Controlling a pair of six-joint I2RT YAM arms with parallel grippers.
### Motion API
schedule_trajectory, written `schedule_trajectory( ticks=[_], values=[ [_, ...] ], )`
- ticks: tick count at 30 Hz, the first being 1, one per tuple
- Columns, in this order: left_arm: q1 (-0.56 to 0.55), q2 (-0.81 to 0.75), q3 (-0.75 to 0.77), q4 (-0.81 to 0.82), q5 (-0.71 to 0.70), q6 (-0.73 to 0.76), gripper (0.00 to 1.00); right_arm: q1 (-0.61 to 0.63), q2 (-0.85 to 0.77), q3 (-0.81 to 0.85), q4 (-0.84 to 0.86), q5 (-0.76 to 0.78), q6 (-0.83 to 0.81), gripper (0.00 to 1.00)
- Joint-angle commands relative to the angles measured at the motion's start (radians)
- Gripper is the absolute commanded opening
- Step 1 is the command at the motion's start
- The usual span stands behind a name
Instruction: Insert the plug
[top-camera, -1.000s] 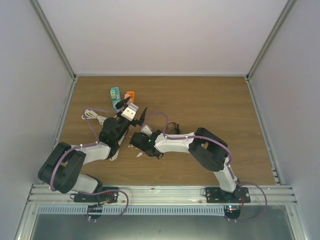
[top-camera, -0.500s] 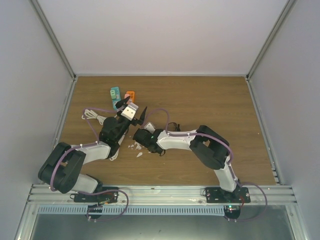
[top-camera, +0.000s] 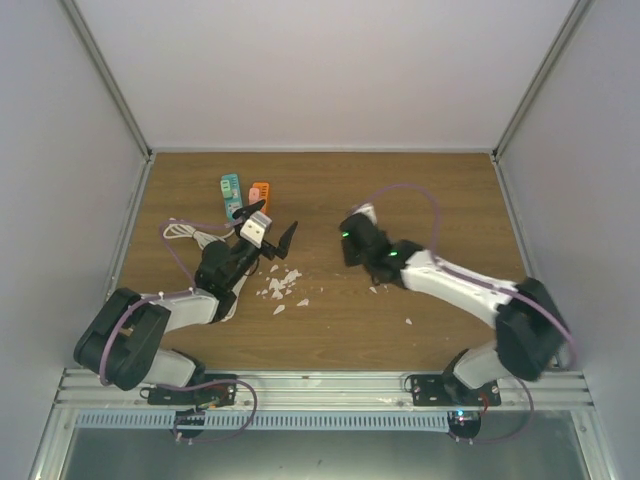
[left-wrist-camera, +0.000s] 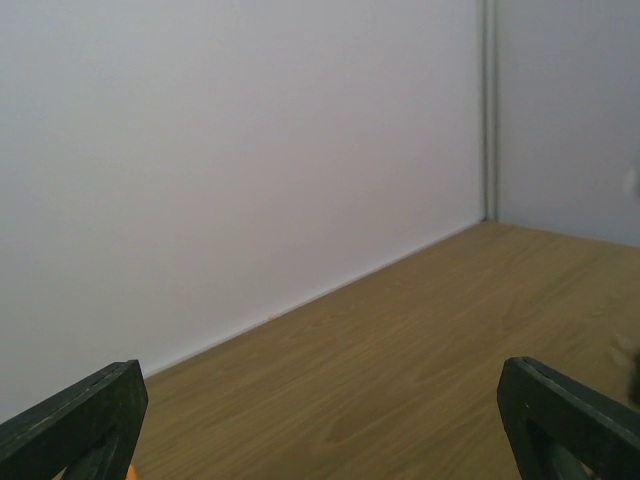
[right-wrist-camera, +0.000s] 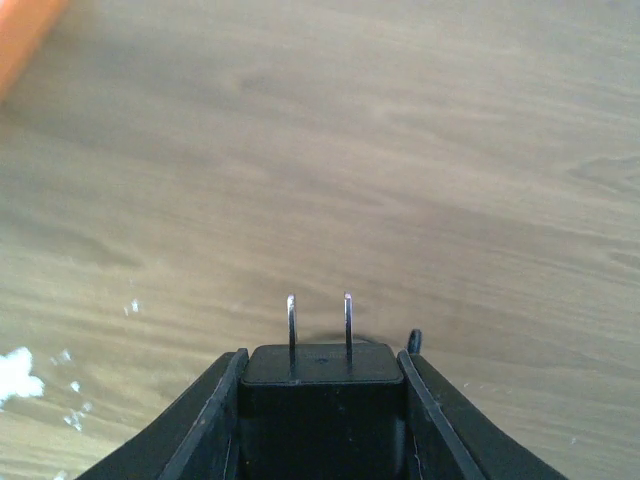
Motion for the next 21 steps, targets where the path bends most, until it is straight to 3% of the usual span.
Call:
schedule_trajectory(
  ticks=[1, 3, 8, 16, 21],
  values=[
    [0.028, -0.045, -0.048, 0.154, 0.205, -0.161, 0.99, -0.115, -0.225, -0.144, 0.226, -0.246, 0.069, 0.16],
    [0.026, -0.027, -0.009, 0.128, 0.325, -0.202, 0.99, -0.162, -0.301, -0.19, 0.261, -0.312, 0.089, 0.17],
    [-0.003, 0.007, -0.037, 0.29, 0.435, -0.29, 0.99, -0.269, -0.416, -0.276, 0.33, -0.431, 0.144, 0.17],
    [-0.187, 0.16, 0.024, 0.405, 0.435, -0.348, 0.99, -0.389, -0.681, -0.446, 0.457, -0.53, 0.216, 0.19],
    [-0.304, 0.255, 0.078, 0.449, 0.359, -0.344, 0.99, -0.411, -0.742, -0.488, 0.483, -0.551, 0.223, 0.19]
  ],
)
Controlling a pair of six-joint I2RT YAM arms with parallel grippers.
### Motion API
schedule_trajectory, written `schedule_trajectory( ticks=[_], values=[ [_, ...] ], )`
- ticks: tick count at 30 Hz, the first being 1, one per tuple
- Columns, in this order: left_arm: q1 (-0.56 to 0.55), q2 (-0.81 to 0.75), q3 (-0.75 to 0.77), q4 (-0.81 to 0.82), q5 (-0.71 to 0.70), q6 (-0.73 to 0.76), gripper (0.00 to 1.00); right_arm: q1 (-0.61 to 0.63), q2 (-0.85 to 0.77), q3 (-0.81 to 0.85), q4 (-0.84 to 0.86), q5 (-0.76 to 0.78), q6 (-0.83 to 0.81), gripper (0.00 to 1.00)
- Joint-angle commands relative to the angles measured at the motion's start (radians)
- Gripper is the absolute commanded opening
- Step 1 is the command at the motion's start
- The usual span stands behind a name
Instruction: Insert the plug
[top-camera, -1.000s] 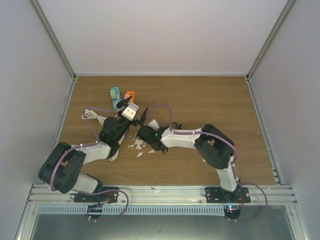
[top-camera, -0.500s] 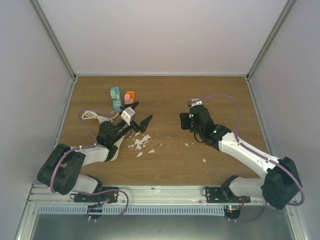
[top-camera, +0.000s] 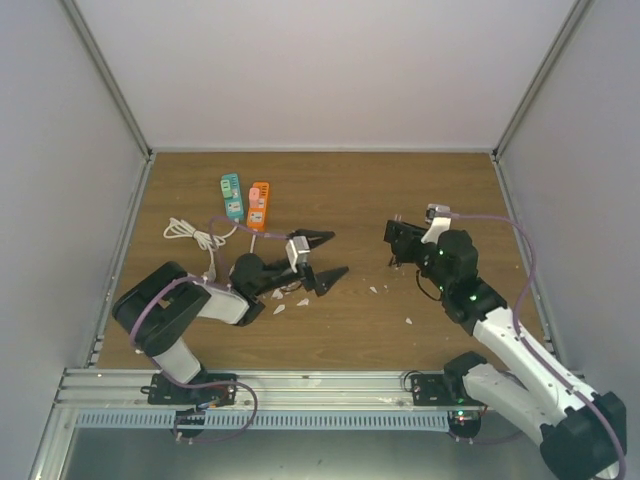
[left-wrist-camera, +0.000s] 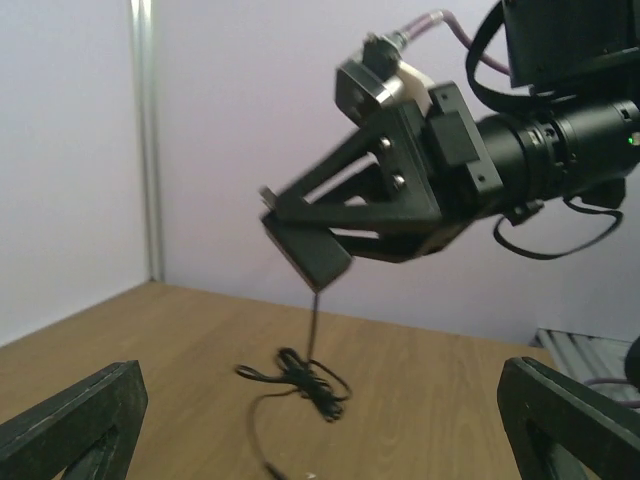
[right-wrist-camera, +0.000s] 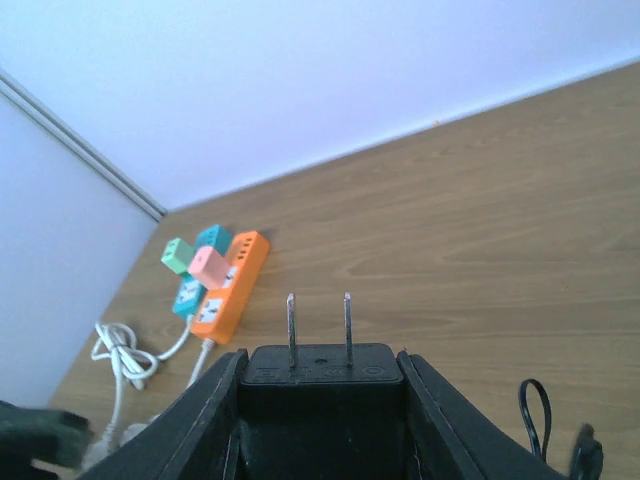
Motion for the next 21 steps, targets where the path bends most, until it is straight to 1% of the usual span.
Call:
schedule_trajectory(
  ticks=[1, 6, 9, 11, 16, 18, 21],
  values=[
    [-0.094, 0.065, 0.058, 0.135, -0.075, -0.011, 0.99, -0.025, -0.03, -0.039, 0.093, -0.062, 0.03, 0.19],
    [-0.195, 0.163, 0.119, 0.184, -0.19, -0.014, 0.99, -0.035, -0.038, -0.086, 0.161, -0.105, 0.047, 0.18],
    [-0.237, 0.245, 0.176, 0.219, -0.199, -0.026, 0.99, -0.034, -0.054, -0.105, 0.183, -0.114, 0.048, 0.18],
    [-0.261, 0.296, 0.207, 0.238, -0.232, -0.042, 0.99, -0.034, -0.071, -0.113, 0.191, -0.116, 0.046, 0.18],
    [-0.271, 0.403, 0.248, 0.318, -0.315, -0.108, 0.99, -0.034, -0.096, -0.14, 0.214, -0.128, 0.038, 0.18],
    [-0.278, 0.413, 0.263, 0.31, -0.341, -0.103, 0.99, -0.033, -0.083, -0.143, 0.229, -0.151, 0.035, 0.18],
    [-0.306, 0.413, 0.271, 0.296, -0.42, -0.063, 0.99, -0.035, -0.048, -0.138, 0.241, -0.182, 0.034, 0.16]
  ],
)
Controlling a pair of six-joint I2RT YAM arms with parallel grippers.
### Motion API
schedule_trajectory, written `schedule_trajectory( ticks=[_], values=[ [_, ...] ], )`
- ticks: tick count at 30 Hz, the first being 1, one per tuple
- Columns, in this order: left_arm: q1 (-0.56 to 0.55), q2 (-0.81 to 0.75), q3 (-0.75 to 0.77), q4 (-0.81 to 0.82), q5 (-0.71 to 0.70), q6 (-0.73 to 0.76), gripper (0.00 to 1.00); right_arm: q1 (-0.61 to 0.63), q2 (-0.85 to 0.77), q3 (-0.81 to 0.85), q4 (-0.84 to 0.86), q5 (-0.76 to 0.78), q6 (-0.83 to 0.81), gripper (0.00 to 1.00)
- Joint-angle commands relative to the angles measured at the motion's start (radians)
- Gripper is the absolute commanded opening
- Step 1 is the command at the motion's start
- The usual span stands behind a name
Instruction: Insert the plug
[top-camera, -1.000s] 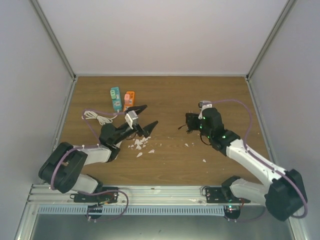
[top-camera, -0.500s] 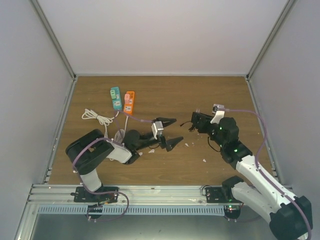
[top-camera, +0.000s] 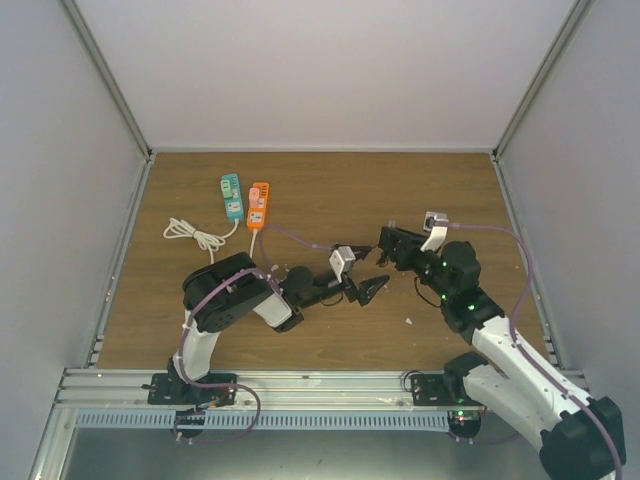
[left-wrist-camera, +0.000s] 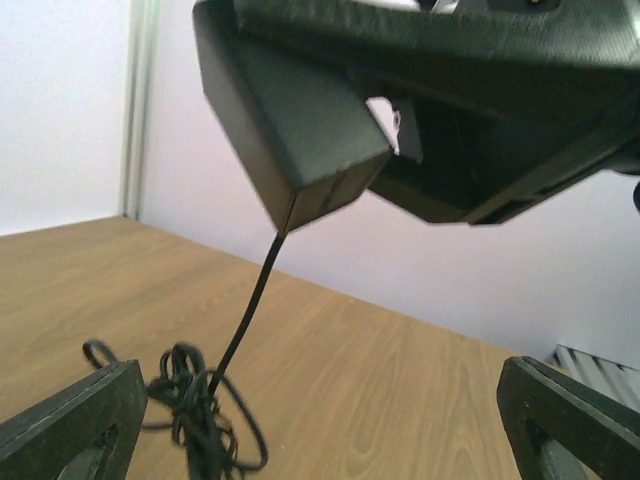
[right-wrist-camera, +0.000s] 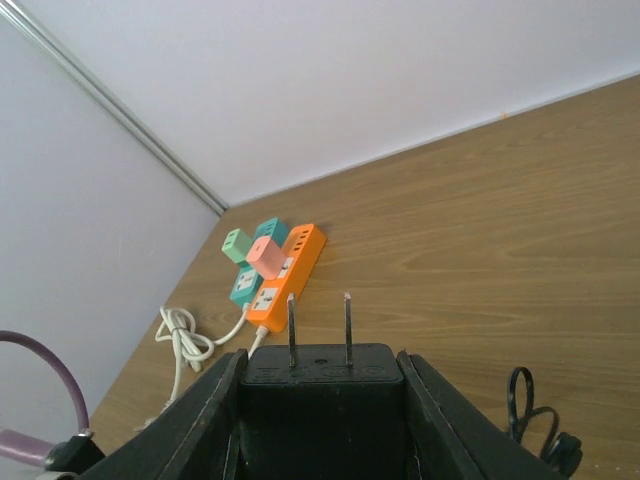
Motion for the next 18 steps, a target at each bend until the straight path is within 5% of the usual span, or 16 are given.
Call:
schedule_trajectory(
  ticks=[1, 9, 18],
  values=[
    [-0.041, 0.003, 0.023, 0.222, -0.141, 0.029, 0.99, -0.01, 0.035, -0.013, 0.07, -0.054, 0.001, 0.16],
    [-0.053, 0.056, 0.045, 0.32, -0.176, -0.037, 0.99, -0.01, 0.041, -0.031, 0.102, -0.075, -0.004, 0.15],
    [-0.053, 0.066, 0.066, 0.335, -0.227, -0.049, 0.87, -0.009, 0.056, -0.042, 0.123, -0.108, -0.014, 0.12]
  ],
)
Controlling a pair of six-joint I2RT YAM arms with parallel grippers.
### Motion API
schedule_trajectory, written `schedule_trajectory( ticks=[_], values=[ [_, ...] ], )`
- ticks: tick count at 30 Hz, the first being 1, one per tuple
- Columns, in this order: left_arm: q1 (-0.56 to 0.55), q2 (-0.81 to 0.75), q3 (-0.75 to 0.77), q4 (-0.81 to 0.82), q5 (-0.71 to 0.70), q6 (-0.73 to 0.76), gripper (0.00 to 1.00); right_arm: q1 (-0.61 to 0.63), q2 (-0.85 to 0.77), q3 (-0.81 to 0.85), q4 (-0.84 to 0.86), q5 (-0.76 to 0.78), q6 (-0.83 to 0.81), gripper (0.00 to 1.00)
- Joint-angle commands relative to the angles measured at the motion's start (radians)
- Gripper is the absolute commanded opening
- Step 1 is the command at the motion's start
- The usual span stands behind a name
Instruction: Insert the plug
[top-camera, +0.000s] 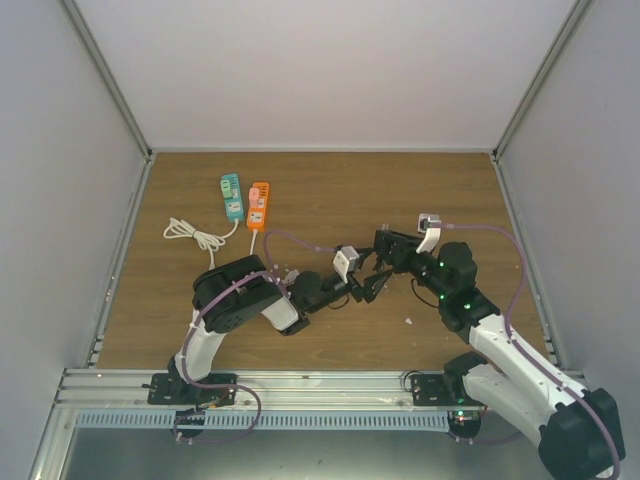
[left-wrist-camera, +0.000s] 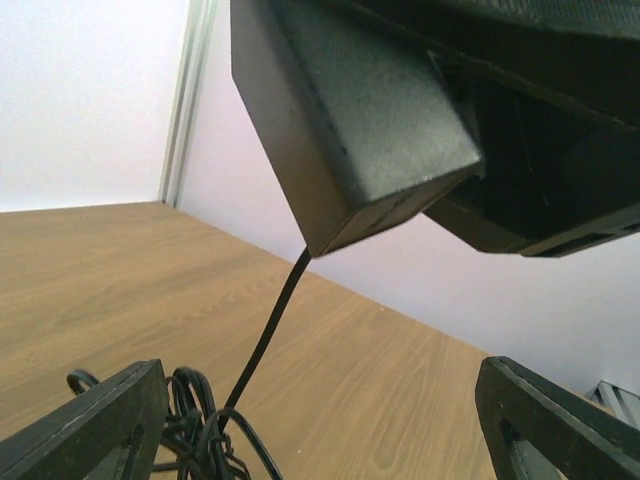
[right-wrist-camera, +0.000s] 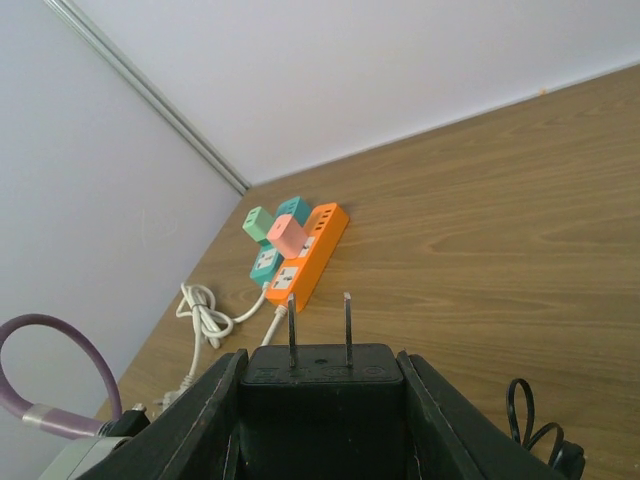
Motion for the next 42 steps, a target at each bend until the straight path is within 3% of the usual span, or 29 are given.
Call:
schedule_trajectory(
  ticks=[1, 12, 17, 42],
  values=[
    [-0.003, 0.011, 0.035, 0.331, -0.039, -0.003, 0.86, -0.008, 0.009, -0.013, 0.051, -0.028, -0.015, 0.12],
    [0.004, -0.028, 0.051, 0.331, -0.051, 0.09, 0.82, -0.008, 0.025, -0.012, 0.056, -0.047, -0.031, 0.12],
    [0.027, -0.052, 0.049, 0.331, -0.052, 0.091, 0.73, -0.007, 0.04, -0.007, 0.06, -0.06, -0.039, 0.12],
    [0.119, -0.066, 0.044, 0.33, -0.018, 0.081, 0.6, 0.026, 0.067, 0.009, 0.068, -0.077, -0.073, 0.12]
  ],
)
